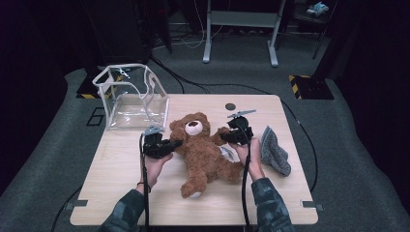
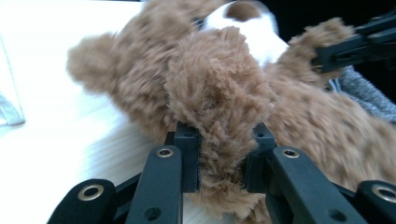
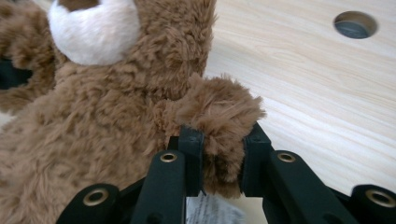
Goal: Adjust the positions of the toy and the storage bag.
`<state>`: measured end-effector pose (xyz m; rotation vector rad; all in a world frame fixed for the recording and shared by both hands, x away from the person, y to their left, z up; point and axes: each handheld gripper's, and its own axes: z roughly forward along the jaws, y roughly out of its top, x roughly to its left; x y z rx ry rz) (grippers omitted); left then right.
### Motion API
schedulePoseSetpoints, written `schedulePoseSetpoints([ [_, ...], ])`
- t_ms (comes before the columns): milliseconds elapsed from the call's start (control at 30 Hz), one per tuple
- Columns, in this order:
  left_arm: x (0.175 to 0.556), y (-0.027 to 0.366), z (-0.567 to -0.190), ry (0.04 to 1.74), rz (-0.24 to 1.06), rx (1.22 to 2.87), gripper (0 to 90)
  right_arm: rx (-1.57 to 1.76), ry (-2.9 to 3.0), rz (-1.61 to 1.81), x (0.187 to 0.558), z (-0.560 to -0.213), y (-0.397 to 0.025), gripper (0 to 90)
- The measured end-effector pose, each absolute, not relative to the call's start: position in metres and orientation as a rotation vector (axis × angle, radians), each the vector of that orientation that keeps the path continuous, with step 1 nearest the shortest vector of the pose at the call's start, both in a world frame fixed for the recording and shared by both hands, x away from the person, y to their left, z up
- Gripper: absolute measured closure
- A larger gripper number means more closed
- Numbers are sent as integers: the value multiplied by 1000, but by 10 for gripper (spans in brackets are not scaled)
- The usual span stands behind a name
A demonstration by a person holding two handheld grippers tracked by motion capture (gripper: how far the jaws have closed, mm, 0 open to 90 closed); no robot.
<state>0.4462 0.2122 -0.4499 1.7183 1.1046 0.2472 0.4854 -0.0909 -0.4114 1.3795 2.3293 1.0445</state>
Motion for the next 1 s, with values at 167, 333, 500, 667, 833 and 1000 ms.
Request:
schedulePoseSetpoints([
  [167,452,213,-438,1111,203,1706,728,1378,2308,1016,463,-389,-99,756],
  [333,459,209,-432,1112,197,1757,718,1392,2325,977,448,-384,-102,753],
  [500,471,206,-441,1169,177,1778,694,1426,2318,960,446,-401,-106,740],
  [667,480,205,-455,1219,151,1800,635,1437,2285,960,449,-418,-104,731],
  [833,482,203,-463,1240,176,1805,539,1449,2264,943,452,-429,-105,707],
  [1000,481,205,-464,1247,179,1802,452,1438,2246,959,452,-430,-110,678],
])
